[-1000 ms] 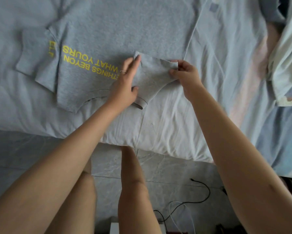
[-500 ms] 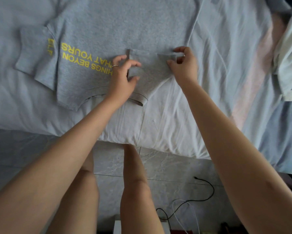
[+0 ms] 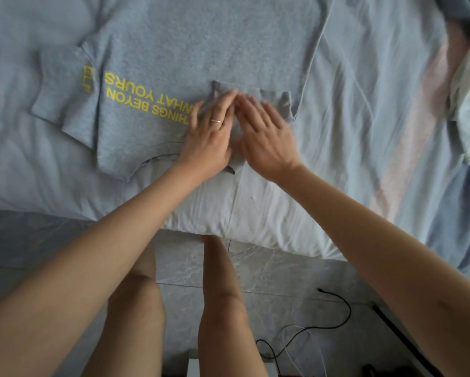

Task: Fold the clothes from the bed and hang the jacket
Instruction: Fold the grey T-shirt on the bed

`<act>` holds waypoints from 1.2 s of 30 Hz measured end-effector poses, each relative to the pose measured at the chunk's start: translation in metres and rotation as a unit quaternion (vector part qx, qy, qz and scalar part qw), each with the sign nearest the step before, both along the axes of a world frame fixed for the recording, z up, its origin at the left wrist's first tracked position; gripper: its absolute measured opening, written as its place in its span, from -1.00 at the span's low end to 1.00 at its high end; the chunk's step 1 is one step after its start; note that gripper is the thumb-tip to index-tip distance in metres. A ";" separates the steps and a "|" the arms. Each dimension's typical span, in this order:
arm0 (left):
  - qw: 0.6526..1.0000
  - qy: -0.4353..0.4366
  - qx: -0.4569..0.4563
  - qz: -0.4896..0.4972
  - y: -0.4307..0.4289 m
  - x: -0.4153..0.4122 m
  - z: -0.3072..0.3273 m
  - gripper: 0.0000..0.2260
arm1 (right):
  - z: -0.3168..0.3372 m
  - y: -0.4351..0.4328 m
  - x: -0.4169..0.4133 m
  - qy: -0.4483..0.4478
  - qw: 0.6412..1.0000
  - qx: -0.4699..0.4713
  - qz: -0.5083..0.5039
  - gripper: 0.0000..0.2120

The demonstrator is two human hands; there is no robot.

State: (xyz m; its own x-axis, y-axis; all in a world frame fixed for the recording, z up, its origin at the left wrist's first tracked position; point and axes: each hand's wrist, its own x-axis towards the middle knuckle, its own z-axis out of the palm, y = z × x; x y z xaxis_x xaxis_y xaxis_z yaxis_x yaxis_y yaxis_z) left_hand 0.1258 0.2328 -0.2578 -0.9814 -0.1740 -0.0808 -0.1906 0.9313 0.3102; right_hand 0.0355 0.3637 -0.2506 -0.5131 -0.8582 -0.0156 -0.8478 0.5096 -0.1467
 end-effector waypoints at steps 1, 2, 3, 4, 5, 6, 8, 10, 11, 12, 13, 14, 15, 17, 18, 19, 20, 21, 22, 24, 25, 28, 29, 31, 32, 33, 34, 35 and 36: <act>0.999 -0.024 -0.003 -0.031 -0.006 -0.001 -0.004 -0.33 | -0.005 0.005 -0.003 -0.009 0.998 0.047 0.038 -0.48; 0.997 -0.048 -0.007 -0.055 -0.014 -0.002 -0.008 -0.28 | -0.008 0.010 -0.011 -0.021 0.995 0.086 0.036 -0.41; 0.995 -0.066 -0.015 -0.074 -0.022 -0.003 -0.013 -0.22 | -0.012 0.015 -0.018 -0.022 0.993 0.112 0.015 -0.36; 0.993 -0.077 -0.027 -0.089 -0.029 -0.004 -0.015 -0.15 | -0.013 0.020 -0.027 -0.014 0.991 0.134 -0.019 -0.31; 0.990 -0.086 -0.036 -0.103 -0.035 -0.004 -0.016 -0.08 | -0.014 0.023 -0.036 -0.019 0.986 0.153 -0.067 -0.27; 0.988 -0.096 -0.039 -0.113 -0.037 -0.005 -0.015 -0.03 | -0.010 0.025 -0.046 -0.036 0.977 0.167 -0.125 -0.24; 0.986 -0.113 -0.043 -0.117 -0.035 -0.006 -0.012 0.06 | 0.002 0.018 -0.054 -0.035 0.963 0.173 -0.204 -0.21; 0.984 -0.130 -0.046 -0.109 -0.030 -0.007 -0.010 0.13 | 0.015 0.002 -0.039 0.000 0.973 0.147 -0.181 -0.24; 0.984 -0.138 -0.046 -0.104 -0.027 -0.007 -0.009 0.14 | 0.019 -0.005 -0.025 0.005 0.983 0.125 -0.136 -0.27; 0.984 -0.141 -0.045 -0.099 -0.026 -0.007 -0.009 0.14 | 0.017 -0.008 -0.009 0.008 0.991 0.107 -0.078 -0.29; 0.984 -0.143 -0.041 -0.097 -0.024 -0.008 -0.009 0.12 | 0.013 -0.007 0.007 0.016 0.995 0.098 -0.023 -0.31; 0.984 -0.145 -0.040 -0.096 -0.024 -0.009 -0.009 0.11 | 0.009 -0.003 0.019 0.017 0.994 0.111 0.009 -0.33; 0.984 -0.144 -0.039 -0.098 -0.025 -0.009 -0.008 0.13 | 0.002 0.004 0.026 0.004 0.990 0.139 0.003 -0.33; 0.982 -0.151 -0.044 -0.104 -0.028 -0.008 -0.008 0.24 | -0.009 0.020 0.029 -0.050 0.976 0.186 -0.102 -0.22; 0.980 -0.156 -0.045 -0.111 -0.029 -0.007 -0.008 0.28 | -0.008 0.025 0.028 -0.079 0.962 0.202 -0.168 -0.15; 0.979 -0.160 -0.040 -0.120 -0.030 -0.007 -0.008 0.29 | -0.007 0.027 0.029 -0.096 0.949 0.206 -0.219 -0.10; 0.978 -0.159 -0.026 -0.131 -0.034 -0.006 -0.006 0.27 | -0.002 0.023 0.034 -0.108 0.940 0.202 -0.252 -0.08; 0.979 -0.152 -0.005 -0.137 -0.037 -0.004 -0.002 0.23 | 0.004 0.019 0.041 -0.114 0.939 0.184 -0.266 -0.08; 0.981 -0.139 0.020 -0.134 -0.040 -0.001 0.001 0.17 | 0.009 0.014 0.049 -0.115 0.945 0.160 -0.262 -0.11; 0.991 -0.089 0.050 -0.086 -0.063 0.015 0.009 0.01 | 0.017 -0.002 0.072 -0.097 0.961 0.096 -0.242 -0.24; 0.996 -0.051 0.058 -0.039 -0.075 0.024 0.012 -0.09 | 0.019 -0.009 0.083 -0.089 0.965 0.061 -0.237 -0.30; 0.989 0.011 0.060 0.134 -0.144 0.050 0.020 -0.35 | 0.020 -0.055 0.117 -0.101 0.965 -0.019 -0.242 -0.38; 0.979 0.004 0.067 0.190 -0.166 0.055 0.019 -0.40 | 0.019 -0.068 0.127 -0.115 0.963 -0.025 -0.244 -0.38; 0.953 -0.006 0.133 0.273 -0.213 0.061 0.017 -0.43 | 0.021 -0.105 0.144 -0.151 0.958 -0.039 -0.239 -0.38; 0.945 -0.007 0.161 0.284 -0.228 0.060 0.017 -0.45 | 0.021 -0.119 0.149 -0.167 0.956 -0.041 -0.237 -0.40; 0.948 -0.008 0.169 0.269 -0.242 0.060 0.014 -0.48 | 0.022 -0.136 0.154 -0.187 0.953 -0.039 -0.234 -0.41; 0.954 -0.020 0.166 0.247 -0.251 0.058 0.013 -0.51 | 0.021 -0.152 0.159 -0.204 0.951 -0.040 -0.230 -0.42; 0.958 -0.035 0.174 0.223 -0.262 0.055 0.013 -0.54 | 0.022 -0.168 0.163 -0.223 0.948 -0.042 -0.223 -0.44; 0.954 -0.057 0.199 0.218 -0.269 0.049 0.014 -0.56 | 0.024 -0.181 0.166 -0.233 0.946 -0.042 -0.221 -0.47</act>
State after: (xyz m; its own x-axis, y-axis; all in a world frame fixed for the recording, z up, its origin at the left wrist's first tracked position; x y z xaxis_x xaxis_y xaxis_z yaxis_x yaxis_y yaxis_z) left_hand 0.1752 -0.0365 -0.2439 -0.8037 -0.4964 -0.3281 -0.5867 0.5690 0.5762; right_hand 0.2012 0.1824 -0.2270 -0.7760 -0.5702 -0.2696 -0.3881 0.7686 -0.5086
